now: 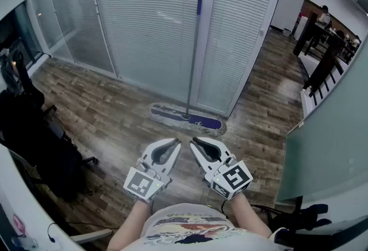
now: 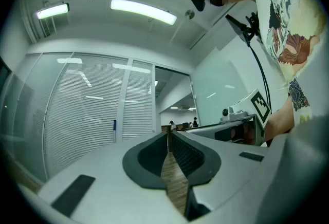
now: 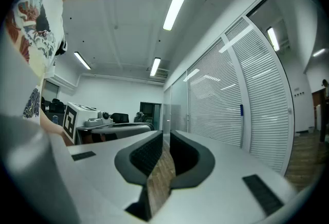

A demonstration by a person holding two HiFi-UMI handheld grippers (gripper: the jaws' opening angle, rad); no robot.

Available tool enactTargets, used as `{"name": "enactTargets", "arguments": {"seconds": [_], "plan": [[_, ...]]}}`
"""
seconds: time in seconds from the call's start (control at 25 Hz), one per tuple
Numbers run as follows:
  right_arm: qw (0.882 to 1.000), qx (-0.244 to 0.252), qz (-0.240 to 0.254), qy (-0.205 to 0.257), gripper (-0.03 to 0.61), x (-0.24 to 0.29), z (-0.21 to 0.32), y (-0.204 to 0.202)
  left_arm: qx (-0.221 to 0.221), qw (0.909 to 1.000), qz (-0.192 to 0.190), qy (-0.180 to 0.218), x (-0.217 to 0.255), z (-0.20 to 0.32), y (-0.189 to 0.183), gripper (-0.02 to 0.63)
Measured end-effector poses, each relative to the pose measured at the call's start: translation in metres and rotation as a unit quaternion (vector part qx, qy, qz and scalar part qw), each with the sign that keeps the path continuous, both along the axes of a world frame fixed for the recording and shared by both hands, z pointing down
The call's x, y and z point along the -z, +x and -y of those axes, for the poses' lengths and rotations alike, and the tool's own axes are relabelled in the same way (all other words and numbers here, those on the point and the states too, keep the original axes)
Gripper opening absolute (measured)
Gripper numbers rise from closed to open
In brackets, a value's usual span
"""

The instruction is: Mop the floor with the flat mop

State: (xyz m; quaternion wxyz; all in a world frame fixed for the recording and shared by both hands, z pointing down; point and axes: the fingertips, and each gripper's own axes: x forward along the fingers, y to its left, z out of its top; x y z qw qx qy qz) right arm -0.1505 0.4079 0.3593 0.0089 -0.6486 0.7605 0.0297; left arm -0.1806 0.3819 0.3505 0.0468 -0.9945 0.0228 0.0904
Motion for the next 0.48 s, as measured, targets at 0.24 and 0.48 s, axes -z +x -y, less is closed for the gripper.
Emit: {"name": "enactTargets", "arguments": {"seconds": [0.24, 0.48], "plan": [[1.000, -0.001, 0.000, 0.000, 0.055, -0.0004, 0.0077, 0.0007, 0.014, 0.9998, 0.015, 0.001, -0.0028, 0.0057, -0.0010, 0.031], [1.000, 0.004, 0.021, 0.003, 0.055, -0.0048, 0.0103, -0.0041, 0.011, 0.9998, 0.017, 0.000, -0.0045, 0.0074, -0.0052, 0.031]]}}
